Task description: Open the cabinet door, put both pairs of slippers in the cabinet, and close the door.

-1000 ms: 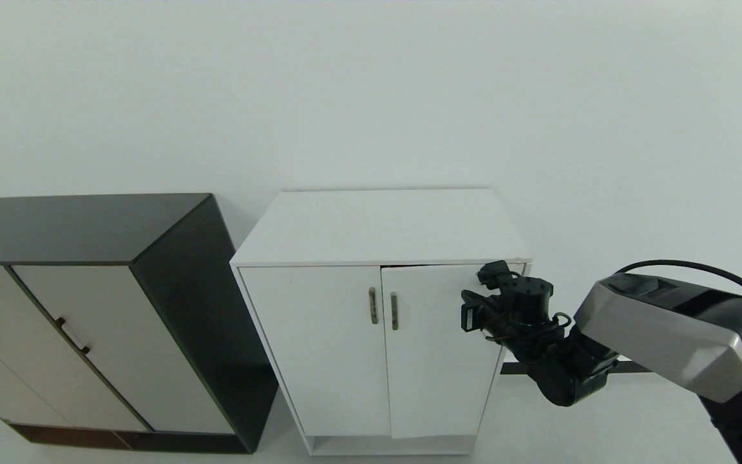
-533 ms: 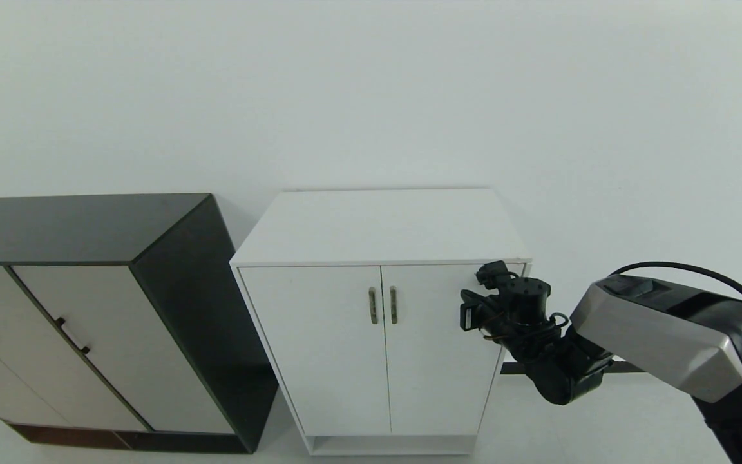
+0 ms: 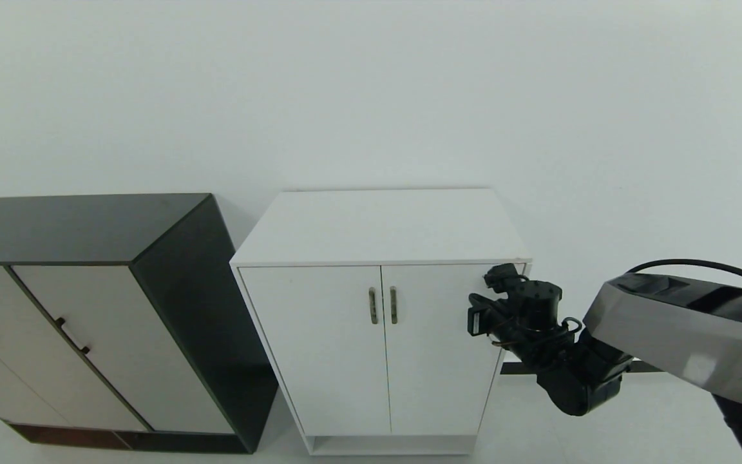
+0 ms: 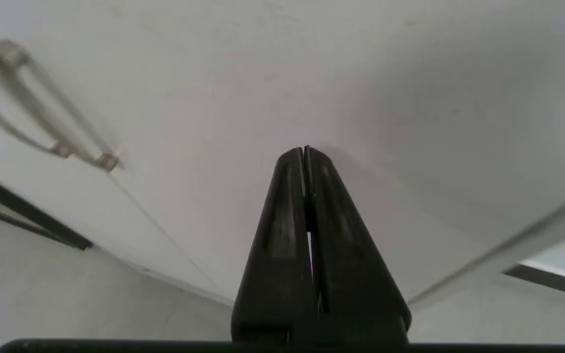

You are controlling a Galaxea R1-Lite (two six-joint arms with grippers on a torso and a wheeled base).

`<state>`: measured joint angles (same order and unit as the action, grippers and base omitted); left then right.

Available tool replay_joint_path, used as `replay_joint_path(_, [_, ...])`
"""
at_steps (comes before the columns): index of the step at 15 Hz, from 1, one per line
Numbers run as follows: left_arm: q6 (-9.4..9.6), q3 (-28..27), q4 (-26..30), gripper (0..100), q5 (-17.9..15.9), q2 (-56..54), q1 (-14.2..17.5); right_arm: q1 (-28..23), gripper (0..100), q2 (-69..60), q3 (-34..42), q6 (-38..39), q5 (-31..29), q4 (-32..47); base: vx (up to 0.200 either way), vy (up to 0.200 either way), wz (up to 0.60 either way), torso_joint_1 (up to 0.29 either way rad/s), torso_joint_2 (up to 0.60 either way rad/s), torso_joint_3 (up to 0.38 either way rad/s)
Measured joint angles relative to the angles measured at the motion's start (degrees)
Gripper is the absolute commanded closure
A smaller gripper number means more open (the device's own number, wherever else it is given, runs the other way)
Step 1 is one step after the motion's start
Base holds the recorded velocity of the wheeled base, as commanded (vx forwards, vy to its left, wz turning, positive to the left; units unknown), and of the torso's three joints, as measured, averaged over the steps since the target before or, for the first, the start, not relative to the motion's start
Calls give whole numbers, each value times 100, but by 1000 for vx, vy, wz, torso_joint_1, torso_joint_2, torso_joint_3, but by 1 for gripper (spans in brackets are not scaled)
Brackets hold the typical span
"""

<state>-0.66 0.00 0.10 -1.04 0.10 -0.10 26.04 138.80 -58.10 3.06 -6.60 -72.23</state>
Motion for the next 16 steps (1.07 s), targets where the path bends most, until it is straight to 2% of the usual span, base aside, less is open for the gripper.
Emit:
replay_joint_path(4, [-5, 0, 0, 100, -2, 0, 0, 59, 100, -628, 1141, 5, -440, -574, 0, 0, 0, 0, 0, 0])
replay_joint_path(7, [-10, 0, 0, 100, 0, 0, 0, -57, 100, -1268, 2068, -5, -528, -736, 0, 0, 0, 0, 0, 0])
replay_joint_path(11, [-10, 0, 0, 100, -2, 0, 0, -422, 100, -2442, 3390, -68, -761, -736, 0, 0, 0, 0, 0, 0])
replay_joint_path(16, [-12, 0, 0, 100, 0, 0, 0, -959, 100, -4212, 5276, -540, -835, -624, 0, 0, 0, 0, 0, 0])
